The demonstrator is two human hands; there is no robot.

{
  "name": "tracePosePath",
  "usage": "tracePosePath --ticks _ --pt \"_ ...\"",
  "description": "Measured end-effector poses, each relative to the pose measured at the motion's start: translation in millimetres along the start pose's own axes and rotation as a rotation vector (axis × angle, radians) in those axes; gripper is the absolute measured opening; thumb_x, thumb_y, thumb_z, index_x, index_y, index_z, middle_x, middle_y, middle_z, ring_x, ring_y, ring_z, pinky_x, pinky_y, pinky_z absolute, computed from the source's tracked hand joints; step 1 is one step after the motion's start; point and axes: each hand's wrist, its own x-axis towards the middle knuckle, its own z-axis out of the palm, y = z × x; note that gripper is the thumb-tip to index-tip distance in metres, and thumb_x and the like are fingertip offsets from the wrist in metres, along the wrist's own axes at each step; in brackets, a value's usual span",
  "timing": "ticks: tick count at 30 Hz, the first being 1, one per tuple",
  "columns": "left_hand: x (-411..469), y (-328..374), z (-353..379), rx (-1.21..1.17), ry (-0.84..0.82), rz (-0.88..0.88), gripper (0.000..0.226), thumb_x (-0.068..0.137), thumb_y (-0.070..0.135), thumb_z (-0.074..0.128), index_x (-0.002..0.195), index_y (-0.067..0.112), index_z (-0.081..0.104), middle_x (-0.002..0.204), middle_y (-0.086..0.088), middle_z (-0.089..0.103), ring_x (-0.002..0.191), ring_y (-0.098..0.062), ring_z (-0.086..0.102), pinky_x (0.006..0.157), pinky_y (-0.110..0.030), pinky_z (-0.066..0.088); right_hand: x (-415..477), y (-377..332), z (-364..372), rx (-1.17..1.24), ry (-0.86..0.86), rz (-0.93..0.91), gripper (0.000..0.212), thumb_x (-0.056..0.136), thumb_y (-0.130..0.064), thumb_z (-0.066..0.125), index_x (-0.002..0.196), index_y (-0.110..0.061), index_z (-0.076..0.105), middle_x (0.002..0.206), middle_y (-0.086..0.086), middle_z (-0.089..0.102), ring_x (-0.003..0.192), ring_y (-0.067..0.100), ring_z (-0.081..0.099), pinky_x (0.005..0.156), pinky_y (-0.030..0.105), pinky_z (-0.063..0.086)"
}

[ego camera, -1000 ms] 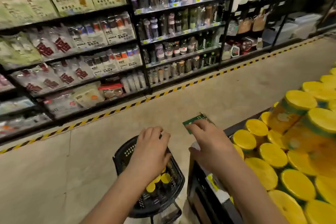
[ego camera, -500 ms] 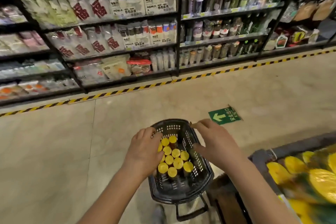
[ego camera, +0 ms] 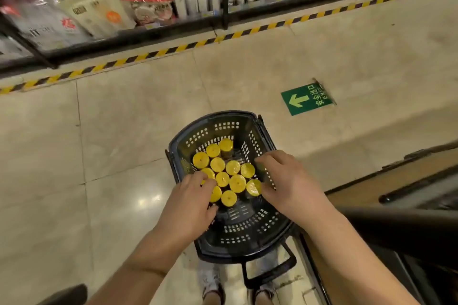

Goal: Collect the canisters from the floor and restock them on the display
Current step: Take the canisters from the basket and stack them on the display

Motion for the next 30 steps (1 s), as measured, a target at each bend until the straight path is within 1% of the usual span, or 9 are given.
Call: tracePosePath --ticks 3,5,7,11,15,18,21,24,30 --pt "38.1 -14.7 60.7 -0.013 -0.045 -0.003 0.051 0.084 0.035 0.074 0.130 0.019 0.059 0.133 -0.003 0.051 0.122 -0.029 0.051 0.097 -0.044 0.049 24.7 39.2 60.8 -0.007 -0.041 0.005 0.047 0.082 -0.019 0.074 0.127 -0.016 0.063 0.123 0.005 0.060 0.107 0.029 0.060 0.083 0.048 0.054" --pt "58.9 -24.6 104.7 -0.019 -0.087 -0.013 0.050 0.088 0.037 0.070 0.133 0.021 0.055 0.135 -0.001 0.047 0.126 -0.025 0.046 0.103 -0.041 0.045 38.0 62.6 101.0 -0.038 -0.084 0.033 0.049 0.083 -0.022 0.074 0.130 -0.017 0.061 0.129 0.004 0.058 0.114 0.029 0.057 0.089 0.047 0.052" --pt "77.4 -32.2 148.4 -0.011 -0.128 -0.027 0.051 0.091 0.039 0.066 0.137 0.023 0.051 0.138 0.001 0.044 0.130 -0.024 0.041 0.107 -0.039 0.041 47.0 84.6 140.7 -0.058 -0.135 0.045 0.049 0.083 -0.023 0.073 0.131 -0.017 0.061 0.127 0.005 0.057 0.114 0.030 0.056 0.090 0.044 0.050" --pt "115.5 -43.5 224.7 0.059 -0.290 -0.073 0.054 0.093 0.035 0.063 0.142 0.021 0.044 0.145 -0.004 0.037 0.134 -0.028 0.035 0.106 -0.042 0.042 56.5 120.9 214.4 -0.088 -0.237 0.054 0.047 0.085 -0.024 0.071 0.130 -0.018 0.059 0.126 0.006 0.054 0.114 0.032 0.054 0.092 0.045 0.048" --pt "140.4 -57.1 288.8 0.105 -0.396 -0.112 0.055 0.095 0.024 0.061 0.144 0.014 0.040 0.145 -0.011 0.034 0.135 -0.035 0.034 0.103 -0.047 0.044 56.4 142.3 272.7 -0.108 -0.315 0.087 0.047 0.085 -0.017 0.068 0.131 -0.015 0.058 0.127 0.009 0.053 0.114 0.034 0.053 0.089 0.043 0.047" --pt "152.4 -57.9 325.0 0.048 -0.370 -0.166 0.062 0.094 0.027 0.064 0.147 0.014 0.036 0.145 -0.011 0.033 0.135 -0.035 0.035 0.104 -0.046 0.043 57.3 153.6 301.4 -0.122 -0.335 0.101 0.046 0.085 -0.017 0.067 0.130 -0.015 0.058 0.126 0.009 0.053 0.114 0.034 0.052 0.086 0.041 0.046" --pt "153.3 -54.5 347.8 0.012 -0.248 -0.189 0.071 0.087 0.029 0.074 0.144 0.015 0.036 0.148 -0.010 0.029 0.133 -0.031 0.035 0.100 -0.045 0.046 62.1 157.3 307.9 -0.086 -0.319 0.124 0.045 0.083 -0.019 0.070 0.127 -0.015 0.060 0.126 0.008 0.054 0.115 0.033 0.053 0.088 0.043 0.048" --pt "156.7 -54.9 369.7 0.010 -0.222 -0.208 0.075 0.083 0.028 0.078 0.143 0.013 0.034 0.149 -0.014 0.029 0.133 -0.033 0.035 0.098 -0.046 0.047 66.1 159.7 309.9 -0.052 -0.306 0.138 0.044 0.083 -0.020 0.073 0.125 -0.015 0.062 0.125 0.008 0.056 0.114 0.033 0.055 0.090 0.044 0.049" --pt "169.5 -58.9 394.4 0.182 -0.215 -0.244 0.077 0.082 0.035 0.077 0.141 0.013 0.033 0.138 -0.008 0.039 0.129 -0.028 0.038 0.093 -0.038 0.048 77.7 166.4 315.6 -0.067 -0.302 0.113 0.044 0.082 -0.021 0.074 0.124 -0.015 0.063 0.121 0.007 0.057 0.109 0.031 0.058 0.089 0.043 0.050"
